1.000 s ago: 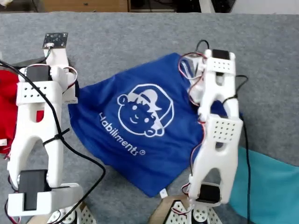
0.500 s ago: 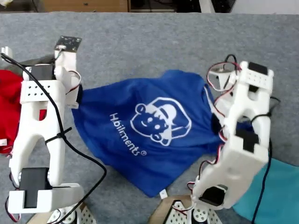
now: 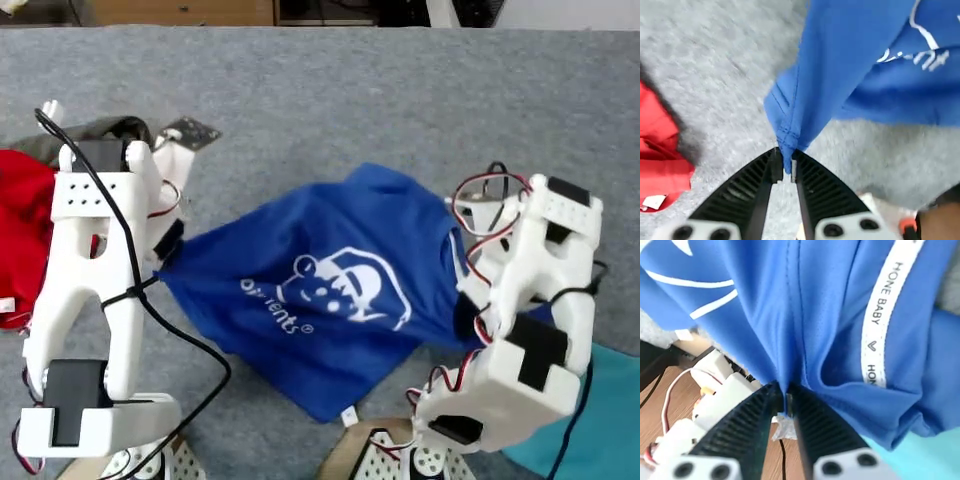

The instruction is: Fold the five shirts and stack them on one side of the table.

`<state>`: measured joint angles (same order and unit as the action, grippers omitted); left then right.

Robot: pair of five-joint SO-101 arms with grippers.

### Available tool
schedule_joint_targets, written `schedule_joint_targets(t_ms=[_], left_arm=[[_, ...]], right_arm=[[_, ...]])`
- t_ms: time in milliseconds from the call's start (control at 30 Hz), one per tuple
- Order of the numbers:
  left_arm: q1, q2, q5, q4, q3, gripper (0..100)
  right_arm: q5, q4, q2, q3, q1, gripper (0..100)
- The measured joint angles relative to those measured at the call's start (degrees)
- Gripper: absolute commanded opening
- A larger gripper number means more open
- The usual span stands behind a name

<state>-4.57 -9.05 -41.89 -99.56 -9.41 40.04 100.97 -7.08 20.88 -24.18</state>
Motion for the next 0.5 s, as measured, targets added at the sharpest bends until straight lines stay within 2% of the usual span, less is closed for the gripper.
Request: schedule_joint_targets(t_ms=[367,433,500], left_arm=[[0.0,0.0,-9.85,-0.44,-8.97,2],[0.0,0.0,-11.08,-0.44,-9.76,2],[0.0,0.0,-11.78,-0.44,-10.29,2]], right_arm=[[3.08,0.0,6.95,6.77,-0.35,0.9],[3.52,0.0,10.99,6.77,-0.35,3.9],[3.6,0.0,16.09,6.33,-0.35,10.9]])
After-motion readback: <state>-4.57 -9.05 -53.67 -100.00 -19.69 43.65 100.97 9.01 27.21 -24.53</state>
